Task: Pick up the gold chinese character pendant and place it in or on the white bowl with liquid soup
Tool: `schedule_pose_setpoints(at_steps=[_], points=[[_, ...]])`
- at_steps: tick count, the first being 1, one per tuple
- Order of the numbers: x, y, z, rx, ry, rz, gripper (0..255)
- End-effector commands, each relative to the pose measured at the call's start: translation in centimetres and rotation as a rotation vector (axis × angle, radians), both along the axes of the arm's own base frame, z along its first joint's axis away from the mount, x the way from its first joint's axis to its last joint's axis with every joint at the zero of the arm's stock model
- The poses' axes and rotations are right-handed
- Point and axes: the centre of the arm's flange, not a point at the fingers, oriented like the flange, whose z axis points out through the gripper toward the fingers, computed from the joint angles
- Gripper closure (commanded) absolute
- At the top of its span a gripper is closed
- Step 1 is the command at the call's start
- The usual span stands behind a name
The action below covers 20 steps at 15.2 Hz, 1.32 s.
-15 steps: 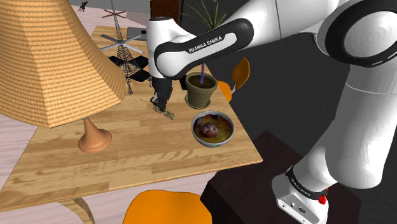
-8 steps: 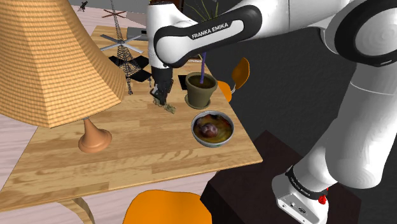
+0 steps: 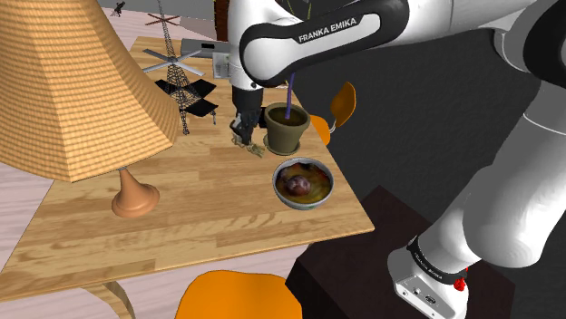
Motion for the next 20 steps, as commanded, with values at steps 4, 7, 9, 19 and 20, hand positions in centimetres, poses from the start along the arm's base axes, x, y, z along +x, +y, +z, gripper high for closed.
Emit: schedule_pose_setpoints(at_steps=[4,7,9,19,20], points=[[-4.6,-4.5,0.3,0.0,0.0,0.0,255],[-7.4,-7.3,0.6,0.0,0.0,0.0,255],[-9.3,-9.1,0.8,0.0,0.0,0.0,255],[-14.6,-14.3,-1.3,0.0,0.0,0.0,255],[-14.6,-14.3,-1.9,0.0,0.0,0.0,255]])
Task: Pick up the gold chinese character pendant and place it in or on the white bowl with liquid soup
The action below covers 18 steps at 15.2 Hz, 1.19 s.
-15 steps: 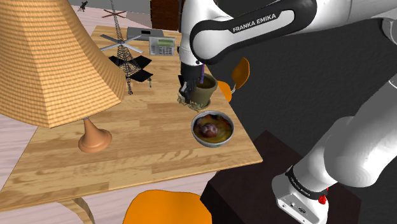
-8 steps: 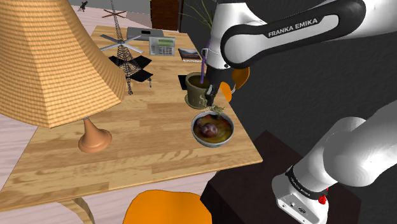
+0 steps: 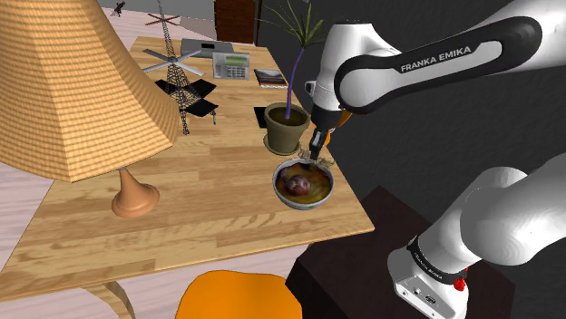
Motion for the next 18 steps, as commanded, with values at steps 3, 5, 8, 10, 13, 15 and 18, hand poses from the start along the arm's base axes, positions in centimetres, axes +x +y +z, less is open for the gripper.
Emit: schedule_pose_setpoints(at_steps=[3,5,8,10,13,15,18], points=[[0.0,0.0,-2.1,0.0,0.0,0.0,255],[0.0,0.0,-3.1,0.0,0.0,0.0,255],[0.0,0.0,-4.7,0.0,0.0,0.0,255],[0.0,0.0,-5.8,0.0,0.0,0.0,255],[0.0,0.0,-6.1,0.0,0.0,0.0,255],[0.0,0.0,-6.1,0.0,0.0,0.0,255],[0.0,0.0,-6.1,0.0,0.0,0.0,255]])
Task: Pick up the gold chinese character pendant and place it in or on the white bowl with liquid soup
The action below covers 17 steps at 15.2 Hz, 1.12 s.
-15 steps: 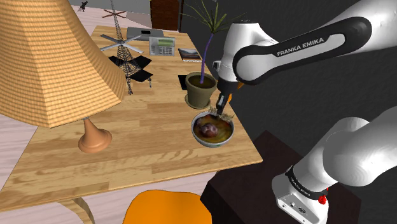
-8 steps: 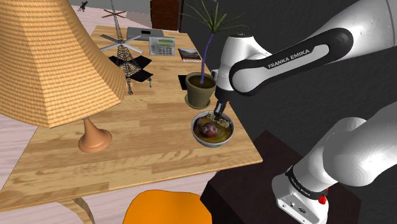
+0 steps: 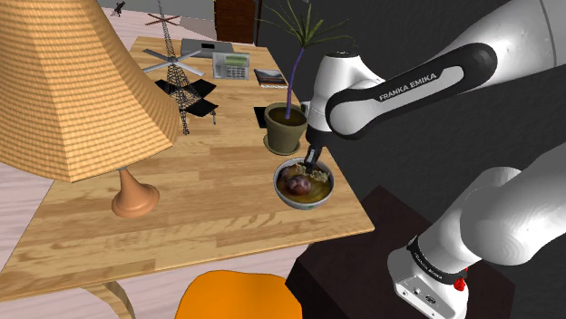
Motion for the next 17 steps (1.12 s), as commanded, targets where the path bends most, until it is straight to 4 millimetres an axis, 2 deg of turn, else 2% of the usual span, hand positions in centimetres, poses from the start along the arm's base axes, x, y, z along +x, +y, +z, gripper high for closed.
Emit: schedule_pose_setpoints(at_steps=[1,6,10,17], points=[[0.0,0.0,0.0,0.0,0.001,0.0,0],[0.0,0.0,0.0,0.0,0.001,0.0,0],[0.2,0.0,5.0,0.0,0.001,0.0,0],[0.2,0.0,5.0,0.0,0.001,0.0,0]])
